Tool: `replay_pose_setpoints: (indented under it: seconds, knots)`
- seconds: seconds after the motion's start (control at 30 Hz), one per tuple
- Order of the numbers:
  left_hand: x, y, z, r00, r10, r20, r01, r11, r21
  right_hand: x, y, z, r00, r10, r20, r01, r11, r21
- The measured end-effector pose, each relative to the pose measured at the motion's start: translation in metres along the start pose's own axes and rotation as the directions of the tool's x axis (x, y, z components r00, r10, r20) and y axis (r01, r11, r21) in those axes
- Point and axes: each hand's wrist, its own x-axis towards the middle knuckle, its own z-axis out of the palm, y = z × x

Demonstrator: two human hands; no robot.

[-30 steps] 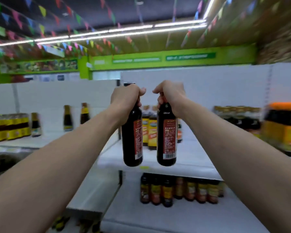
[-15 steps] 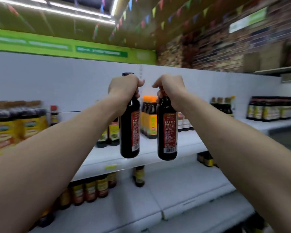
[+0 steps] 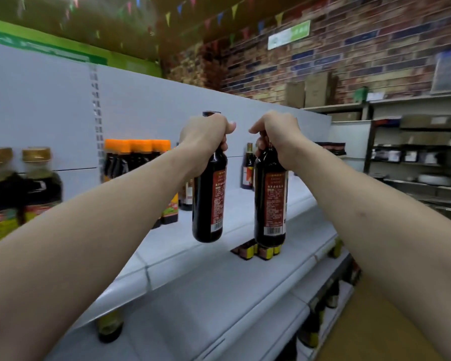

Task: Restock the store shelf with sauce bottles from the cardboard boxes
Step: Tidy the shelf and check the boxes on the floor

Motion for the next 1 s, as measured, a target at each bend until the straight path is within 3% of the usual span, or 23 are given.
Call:
replay_pose_setpoints:
  seconds: [0.37,0.67,0.83,1.0]
  knots:
    - [0.139,-0.07,0.068,0.999,-0.031,-0.042,0.033,0.999,0.029,0.159,0.062,0.0,0.999,-0.017,-0.043,0.018,1.0,0.024]
    - [0.196,-0.128,0.105,0.979,-0.087,-0.187,0.103,0.992,0.077,0.26,0.135,0.029,0.979,0.041,0.202,-0.048,0.999,0.026]
    - [0.218,-0.149,0.118,0.931,-0.12,-0.345,0.141,0.989,0.037,0.304,0.163,0.028,0.93,0.051,0.365,-0.076,0.996,0.055]
    - [0.23,-0.153,0.13,0.888,-0.112,-0.447,0.173,0.98,0.098,0.342,0.183,0.029,0.899,0.047,0.434,-0.1,0.99,0.099]
